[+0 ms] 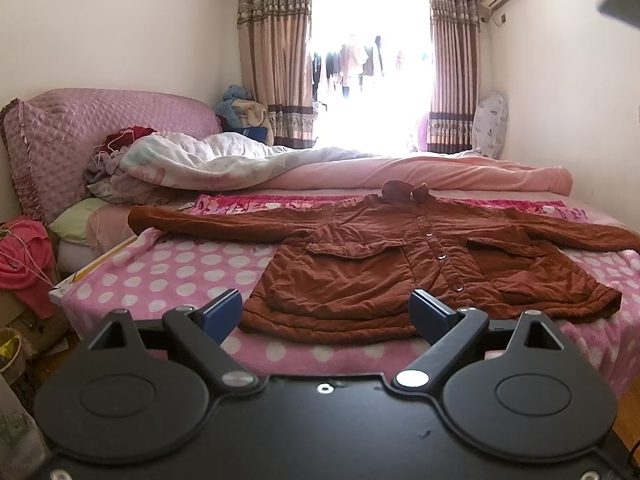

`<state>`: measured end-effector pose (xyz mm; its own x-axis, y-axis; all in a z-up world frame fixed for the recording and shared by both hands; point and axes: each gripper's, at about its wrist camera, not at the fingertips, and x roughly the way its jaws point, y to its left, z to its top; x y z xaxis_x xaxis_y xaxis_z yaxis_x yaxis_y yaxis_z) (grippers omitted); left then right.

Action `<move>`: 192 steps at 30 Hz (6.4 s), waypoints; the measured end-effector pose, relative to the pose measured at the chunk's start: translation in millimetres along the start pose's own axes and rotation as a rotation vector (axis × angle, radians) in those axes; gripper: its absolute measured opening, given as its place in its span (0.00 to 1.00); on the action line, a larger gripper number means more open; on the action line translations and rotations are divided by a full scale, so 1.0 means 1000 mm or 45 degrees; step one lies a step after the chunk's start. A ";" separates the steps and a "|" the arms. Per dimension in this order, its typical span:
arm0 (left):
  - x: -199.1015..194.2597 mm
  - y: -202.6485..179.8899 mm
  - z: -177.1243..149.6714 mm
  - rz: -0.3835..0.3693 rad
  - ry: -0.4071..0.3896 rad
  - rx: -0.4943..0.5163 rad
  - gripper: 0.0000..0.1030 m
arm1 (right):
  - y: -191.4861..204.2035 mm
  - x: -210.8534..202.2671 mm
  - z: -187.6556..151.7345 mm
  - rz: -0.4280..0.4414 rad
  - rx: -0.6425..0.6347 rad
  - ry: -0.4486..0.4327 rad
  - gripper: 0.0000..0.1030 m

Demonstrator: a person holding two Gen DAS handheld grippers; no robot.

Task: Fold large clothes

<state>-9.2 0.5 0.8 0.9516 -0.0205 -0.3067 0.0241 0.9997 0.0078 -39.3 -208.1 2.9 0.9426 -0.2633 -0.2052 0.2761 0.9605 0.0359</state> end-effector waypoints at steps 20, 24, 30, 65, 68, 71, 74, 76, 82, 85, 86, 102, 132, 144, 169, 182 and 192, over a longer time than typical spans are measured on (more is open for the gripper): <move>0.003 0.003 0.001 0.002 0.018 -0.011 0.90 | 0.000 -0.001 -0.002 0.001 -0.008 0.003 1.00; 0.018 0.001 0.005 0.001 0.040 -0.019 0.90 | -0.003 0.010 -0.002 -0.003 -0.010 0.011 1.00; 0.079 -0.013 0.026 0.088 0.106 0.030 0.90 | -0.017 0.059 0.005 -0.104 -0.028 0.047 1.00; 0.395 -0.046 0.133 0.164 0.517 -0.030 0.90 | -0.402 0.374 0.004 -0.553 0.964 0.250 0.85; 0.409 -0.044 0.138 0.189 0.530 -0.035 0.90 | -0.409 0.389 -0.005 -0.537 1.034 0.269 0.74; 0.419 -0.040 0.139 0.194 0.555 -0.048 0.90 | -0.415 0.401 -0.008 -0.529 1.087 0.269 0.62; 0.427 -0.036 0.137 0.208 0.578 -0.060 0.90 | -0.422 0.415 -0.009 -0.547 1.073 0.275 0.44; 0.432 -0.033 0.136 0.225 0.597 -0.060 0.90 | -0.423 0.420 -0.007 -0.555 1.063 0.269 0.25; 0.438 -0.026 0.134 0.240 0.621 -0.061 0.90 | -0.395 0.414 0.034 -0.585 0.826 0.188 0.07; 0.437 -0.021 0.134 0.220 0.634 -0.092 0.90 | -0.364 0.408 0.074 -0.521 0.662 0.121 0.07; 0.436 -0.019 0.134 0.212 0.640 -0.096 0.90 | -0.352 0.407 0.087 -0.497 0.607 0.103 0.07; 0.413 0.027 0.158 0.161 0.571 -0.058 0.90 | -0.026 0.424 0.149 0.321 0.039 0.109 0.00; 0.446 -0.061 0.147 0.185 0.672 0.131 0.90 | -0.412 0.386 -0.009 -0.601 1.159 0.209 0.55; 0.435 -0.052 0.148 0.235 0.675 0.105 0.90 | -0.399 0.424 0.003 -0.655 1.024 0.149 0.04; 0.446 0.033 0.134 0.201 0.642 0.002 0.90 | -0.043 0.432 0.164 0.207 0.229 0.102 0.04; 0.443 0.067 0.127 0.179 0.674 -0.015 0.90 | 0.121 0.457 0.105 0.560 0.071 0.403 0.04; 0.457 0.025 0.140 0.093 0.657 0.092 0.90 | 0.107 0.458 0.114 0.642 0.042 0.531 0.64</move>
<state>469.3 14.3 -6.1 0.6775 0.0776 -0.7314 0.0015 0.9943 0.1069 443.2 -236.4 24.1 0.8078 0.2822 -0.5175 -0.1687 0.9519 0.2557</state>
